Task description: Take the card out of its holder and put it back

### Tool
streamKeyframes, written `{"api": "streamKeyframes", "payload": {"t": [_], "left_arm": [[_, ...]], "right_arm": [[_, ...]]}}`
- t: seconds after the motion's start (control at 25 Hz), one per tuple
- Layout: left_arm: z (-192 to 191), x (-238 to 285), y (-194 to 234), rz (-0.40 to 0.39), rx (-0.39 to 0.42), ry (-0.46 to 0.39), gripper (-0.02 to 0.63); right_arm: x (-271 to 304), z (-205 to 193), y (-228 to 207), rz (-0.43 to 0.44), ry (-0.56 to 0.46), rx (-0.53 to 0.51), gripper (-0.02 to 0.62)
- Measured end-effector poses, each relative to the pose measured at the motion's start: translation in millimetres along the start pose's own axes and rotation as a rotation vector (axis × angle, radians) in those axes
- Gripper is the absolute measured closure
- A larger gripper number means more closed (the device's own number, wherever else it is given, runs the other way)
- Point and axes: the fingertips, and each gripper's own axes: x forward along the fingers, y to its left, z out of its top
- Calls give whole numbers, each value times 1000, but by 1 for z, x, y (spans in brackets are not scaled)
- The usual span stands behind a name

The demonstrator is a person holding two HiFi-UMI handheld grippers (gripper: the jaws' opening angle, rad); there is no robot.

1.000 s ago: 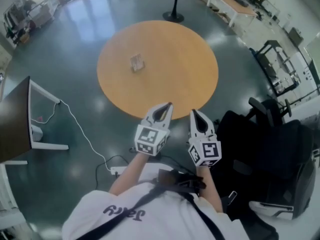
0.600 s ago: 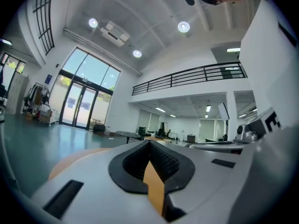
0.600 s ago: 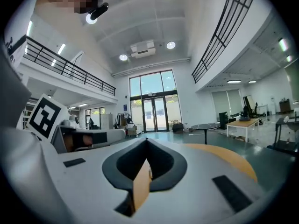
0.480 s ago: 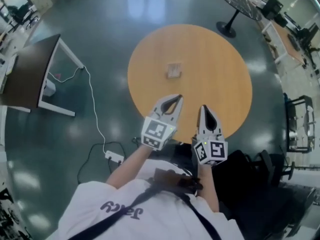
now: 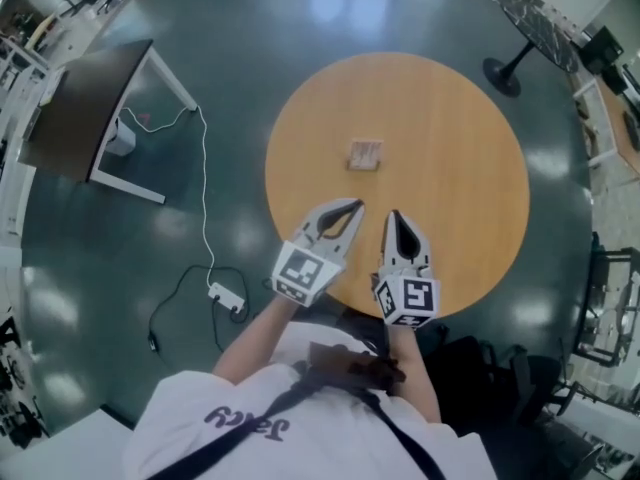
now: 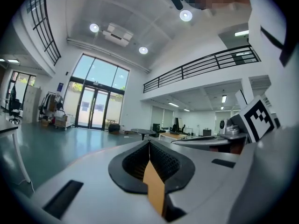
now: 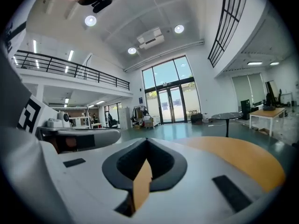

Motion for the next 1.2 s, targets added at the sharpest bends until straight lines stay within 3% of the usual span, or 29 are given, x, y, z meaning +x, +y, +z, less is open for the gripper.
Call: {"api": "streamKeyframes", "payload": {"t": [0.16,0.28,0.4,0.72,0.84,1.04,1.2], "left_arm": [[-16,16,5,21,2,33,591],[-33,23,15,-12,-2,85,589],[-51,27,30,-21,-34,138,588],[-85,30,83,51,-46,221,534],[-96,28,107,76,-53,246,476],[-110,21,140,79,-73,277,322],[-132,13,162,64,-33,348,247]], "right_arm": [[11,-16,-27,-58,64,14,574],[23,-25,-33,-62,94,24,575],[33,-37,-31,-35,138,6,575],[53,-62,-39,32,211,49,575],[63,-73,-40,51,253,93,577],[73,-84,-48,55,286,138,577],[78,-91,-49,67,306,148,577]]}}
